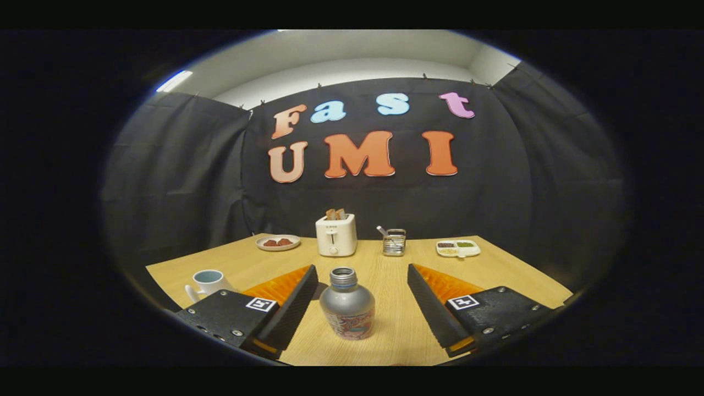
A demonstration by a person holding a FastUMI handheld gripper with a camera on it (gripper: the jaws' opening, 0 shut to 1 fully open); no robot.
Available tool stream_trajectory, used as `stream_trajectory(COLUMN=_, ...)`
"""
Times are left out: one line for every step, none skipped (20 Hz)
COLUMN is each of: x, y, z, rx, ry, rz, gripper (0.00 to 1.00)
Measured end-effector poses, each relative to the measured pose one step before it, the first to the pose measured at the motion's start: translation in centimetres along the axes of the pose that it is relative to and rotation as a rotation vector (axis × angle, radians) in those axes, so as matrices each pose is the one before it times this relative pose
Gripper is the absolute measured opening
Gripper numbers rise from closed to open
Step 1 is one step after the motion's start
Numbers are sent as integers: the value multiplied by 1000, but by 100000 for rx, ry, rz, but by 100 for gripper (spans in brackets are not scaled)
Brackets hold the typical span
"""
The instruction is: Take the bottle from table, then pour the juice into the cup, finally place the bottle on the coaster
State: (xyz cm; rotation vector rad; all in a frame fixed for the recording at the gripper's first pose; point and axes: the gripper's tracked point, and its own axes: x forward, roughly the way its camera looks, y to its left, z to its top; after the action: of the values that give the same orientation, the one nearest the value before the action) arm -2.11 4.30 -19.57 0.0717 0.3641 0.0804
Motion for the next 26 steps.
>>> stream_trajectory(x=159, y=163, z=-677, rx=-56, ry=1480, rz=216, gripper=97)
stream_trajectory(x=183, y=152, z=-673, rx=398, ry=1737, rz=113, gripper=97)
stream_trajectory(x=42, y=290, z=-745, rx=717, ry=1601, rz=836, gripper=97)
stream_trajectory(x=15, y=426, z=-624, rx=872, ry=1248, rz=1133, gripper=98)
stream_trajectory(x=104, y=291, z=-524, rx=686, ry=1210, rz=983, gripper=98)
stream_trajectory(x=150, y=68, z=-565, rx=224, ry=1197, rz=360, gripper=98)
stream_trajectory(x=132, y=-51, z=-462, rx=-133, ry=850, rz=-204, gripper=98)
stream_trajectory(x=137, y=-23, z=-439, rx=-462, ry=876, rz=-295, gripper=98)
stream_trajectory(x=174, y=17, z=-314, rx=-593, ry=836, rz=-299, gripper=97)
stream_trajectory(x=254, y=21, z=-500, rx=-553, ry=934, rz=-248, gripper=98)
stream_trajectory(x=238, y=75, z=-421, rx=-332, ry=1007, rz=-126, gripper=98)
stream_trajectory(x=79, y=-2, z=-481, rx=-185, ry=949, rz=84, gripper=98)
stream_trajectory(x=193, y=57, z=-533, rx=-216, ry=1246, rz=40, gripper=97)
stream_trajectory(x=181, y=50, z=-443, rx=-253, ry=1043, rz=34, gripper=97)
stream_trajectory(x=193, y=115, z=-454, rx=-205, ry=1139, rz=142, gripper=97)
stream_trajectory(x=107, y=27, z=-577, rx=-14, ry=1080, rz=22, gripper=96)
stream_trajectory(x=166, y=67, z=-363, rx=14, ry=1024, rz=179, gripper=94)
stream_trajectory(x=220, y=-8, z=-425, rx=-160, ry=1149, rz=-28, gripper=89)
stream_trajectory(x=128, y=-62, z=-433, rx=-115, ry=1025, rz=-254, gripper=88)
stream_trajectory(x=184, y=-52, z=-348, rx=-11, ry=984, rz=-305, gripper=88)
stream_trajectory(x=258, y=-36, z=-286, rx=36, ry=1223, rz=-105, gripper=88)
stream_trajectory(x=69, y=71, z=-416, rx=-108, ry=727, rz=-58, gripper=88)
stream_trajectory(x=179, y=40, z=-111, rx=-401, ry=716, rz=-386, gripper=88)
stream_trajectory(x=97, y=-31, z=-343, rx=-539, ry=506, rz=-472, gripper=88)
stream_trajectory(x=139, y=-92, z=-219, rx=-839, ry=626, rz=-690, gripper=88)
stream_trajectory(x=-168, y=-102, z=-136, rx=-758, ry=-18, rz=-858, gripper=85)
